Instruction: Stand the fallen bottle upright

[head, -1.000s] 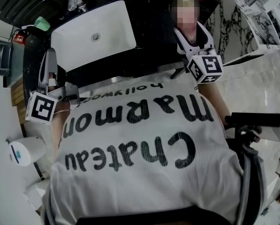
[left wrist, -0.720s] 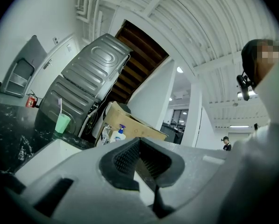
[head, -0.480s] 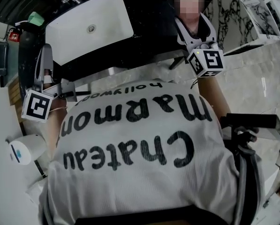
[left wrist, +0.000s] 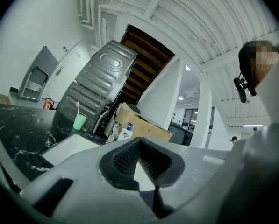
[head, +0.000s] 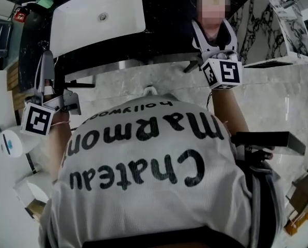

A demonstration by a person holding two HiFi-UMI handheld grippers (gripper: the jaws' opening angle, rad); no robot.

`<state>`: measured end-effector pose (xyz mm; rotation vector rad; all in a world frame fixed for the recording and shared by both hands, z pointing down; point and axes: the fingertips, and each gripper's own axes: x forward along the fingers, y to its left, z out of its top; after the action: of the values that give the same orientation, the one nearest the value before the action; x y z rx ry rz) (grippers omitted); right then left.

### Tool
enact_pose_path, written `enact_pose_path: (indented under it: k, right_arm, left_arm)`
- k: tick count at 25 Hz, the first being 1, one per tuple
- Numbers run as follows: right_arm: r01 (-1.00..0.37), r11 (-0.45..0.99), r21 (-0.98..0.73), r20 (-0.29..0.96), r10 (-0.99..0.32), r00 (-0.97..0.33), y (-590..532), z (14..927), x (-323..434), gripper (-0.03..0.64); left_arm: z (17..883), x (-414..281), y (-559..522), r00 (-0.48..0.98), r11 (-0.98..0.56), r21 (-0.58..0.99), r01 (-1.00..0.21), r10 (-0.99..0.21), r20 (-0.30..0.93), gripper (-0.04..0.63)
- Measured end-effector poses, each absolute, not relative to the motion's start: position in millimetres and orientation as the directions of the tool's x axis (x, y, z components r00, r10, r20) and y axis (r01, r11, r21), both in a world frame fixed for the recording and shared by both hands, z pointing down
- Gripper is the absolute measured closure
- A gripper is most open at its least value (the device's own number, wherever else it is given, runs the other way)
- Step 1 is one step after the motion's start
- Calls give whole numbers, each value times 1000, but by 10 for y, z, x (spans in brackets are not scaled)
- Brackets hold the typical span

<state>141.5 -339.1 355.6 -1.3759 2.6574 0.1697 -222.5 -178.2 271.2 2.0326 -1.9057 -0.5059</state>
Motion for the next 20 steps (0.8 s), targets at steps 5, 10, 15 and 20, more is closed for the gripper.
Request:
enact_pose_path:
  k: [5, 10, 15, 20]
  right_arm:
    - [-797, 603, 35, -181, -780, -599, -3421, 3582, 1357, 305]
    - [-782, 622, 34, -177, -767, -617, -3338, 3580, 1388, 305]
    - [-772, 634, 35, -164, -759, -631, -3282, 3607, 1396, 305]
    - [-759, 650, 41, -156, -746, -647, -3260, 3618, 1398, 305]
  left_arm:
    - [2738, -2247, -1549, -7, -4, 476, -880, -1000, -21, 581]
    - [2730, -2189, -1122, -71, 53, 480, -876, -997, -20, 581]
    - [2778, -2141, -862, -109, 78, 506, -859, -993, -32, 581]
    - [2793, -2095, -746, -137, 90, 522, -848, -989, -53, 581]
